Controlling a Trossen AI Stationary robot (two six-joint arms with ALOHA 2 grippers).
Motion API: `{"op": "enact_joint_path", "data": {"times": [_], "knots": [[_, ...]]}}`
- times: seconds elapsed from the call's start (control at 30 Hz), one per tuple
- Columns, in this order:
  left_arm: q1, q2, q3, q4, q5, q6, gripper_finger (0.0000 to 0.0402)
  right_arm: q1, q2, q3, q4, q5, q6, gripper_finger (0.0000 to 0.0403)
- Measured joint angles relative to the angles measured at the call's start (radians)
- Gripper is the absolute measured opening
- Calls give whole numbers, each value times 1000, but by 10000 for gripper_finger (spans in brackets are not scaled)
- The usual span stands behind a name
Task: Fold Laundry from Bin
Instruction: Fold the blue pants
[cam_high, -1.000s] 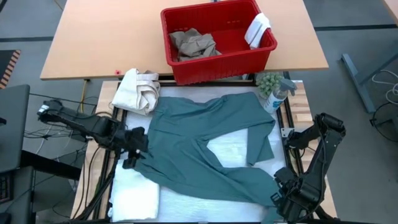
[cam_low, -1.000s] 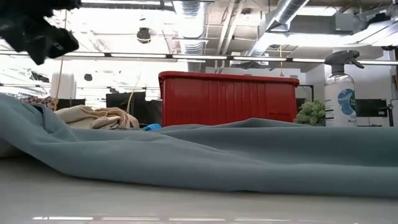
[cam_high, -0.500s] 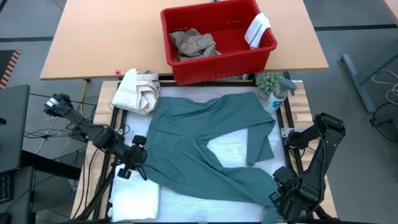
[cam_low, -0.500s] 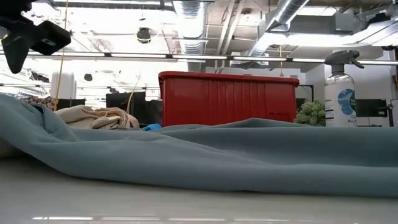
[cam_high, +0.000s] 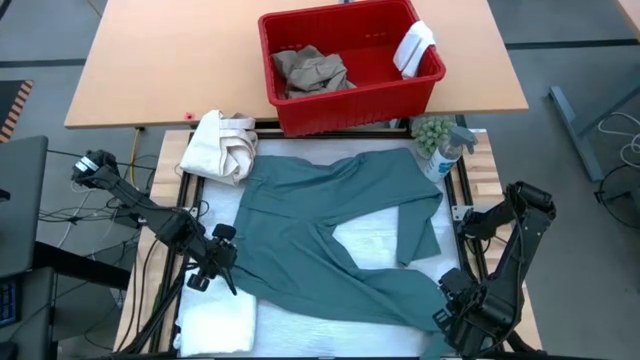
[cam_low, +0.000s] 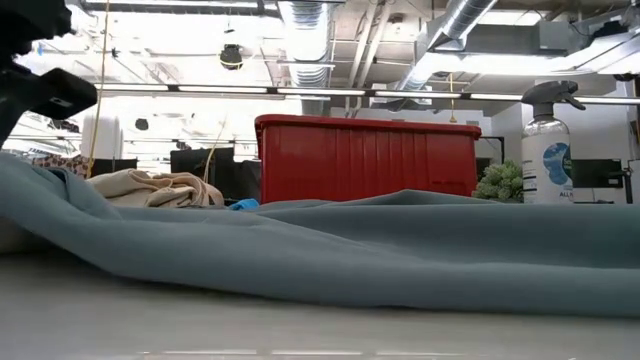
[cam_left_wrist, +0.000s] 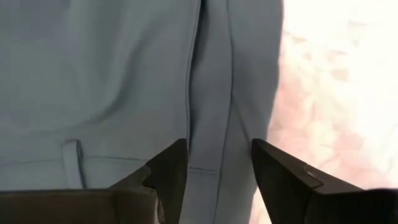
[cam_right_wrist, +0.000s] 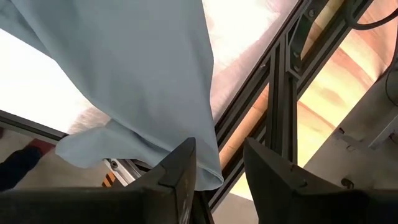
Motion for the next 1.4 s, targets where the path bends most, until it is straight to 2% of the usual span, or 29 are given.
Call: {"op": "enact_joint_path", "data": {"times": [0.17,0.27,0.43,0.57,0.7,0.83,1.0,1.27,1.4], "knots": [[0,56,0,7,-2,11,167,0,0,0,0,0,0,157],[1,94,0,7,26,2,153,0,0,0,0,-1,0,157],[0,144,1,2,46,-1,74,0,0,0,1,-1,0,157],[1,151,43,-18,-8,-31,11,0,0,0,2,-2,-1,157],[1,151,136,-124,-83,-45,9,0,0,0,2,-2,-1,157],[-8,148,236,-262,-75,-89,3,0,0,0,3,-3,-1,156],[-78,144,309,-369,-72,-197,3,0,0,0,5,-3,-2,156],[-227,145,280,-317,-98,-336,8,0,0,0,16,-1,-52,156],[-261,145,217,-250,-50,-366,25,0,0,0,36,24,-87,156]]}}
